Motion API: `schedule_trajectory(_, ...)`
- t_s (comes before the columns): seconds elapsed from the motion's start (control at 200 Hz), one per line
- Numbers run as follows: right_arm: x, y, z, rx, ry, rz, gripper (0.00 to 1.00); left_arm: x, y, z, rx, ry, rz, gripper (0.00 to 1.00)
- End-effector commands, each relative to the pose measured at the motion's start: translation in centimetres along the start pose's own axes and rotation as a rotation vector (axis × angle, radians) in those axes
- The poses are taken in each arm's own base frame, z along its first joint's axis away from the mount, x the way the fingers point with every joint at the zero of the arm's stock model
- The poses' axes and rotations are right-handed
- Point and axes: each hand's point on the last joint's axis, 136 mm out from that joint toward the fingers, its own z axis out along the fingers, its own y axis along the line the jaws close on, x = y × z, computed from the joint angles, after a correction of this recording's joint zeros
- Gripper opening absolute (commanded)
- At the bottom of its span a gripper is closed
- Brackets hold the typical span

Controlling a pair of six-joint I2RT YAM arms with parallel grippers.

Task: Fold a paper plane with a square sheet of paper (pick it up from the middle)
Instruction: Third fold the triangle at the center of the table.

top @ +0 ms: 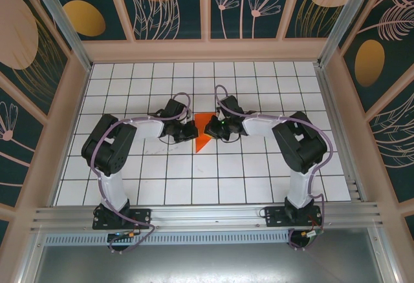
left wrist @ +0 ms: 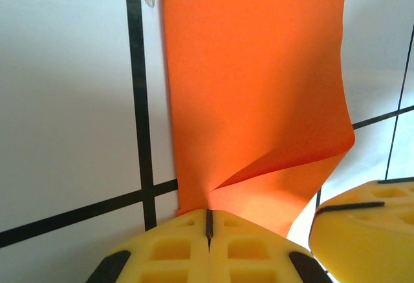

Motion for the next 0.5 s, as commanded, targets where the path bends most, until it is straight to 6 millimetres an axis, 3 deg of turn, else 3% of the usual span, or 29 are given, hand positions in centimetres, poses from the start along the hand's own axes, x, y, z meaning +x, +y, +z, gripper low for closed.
schedule_trajectory(0.0,-0.4,-0.7,0.6,0.031,-0.004,-0.020,0.00,1.2,2.8,1.1,-0.108,0.039,-0.007,0.00)
schedule_trajectory(0.315,-0.3,-3.7,1.0,0.105,-0.008,0.019,0.00,1.1,3.3,1.3,-0.132,0.046,0.023,0.00)
schedule_trajectory(0.495,0.5,-5.8,0.6,0.141,-0.027,0.060,0.00,1.6,5.1,1.2,-0.215,0.055,0.020,0.00)
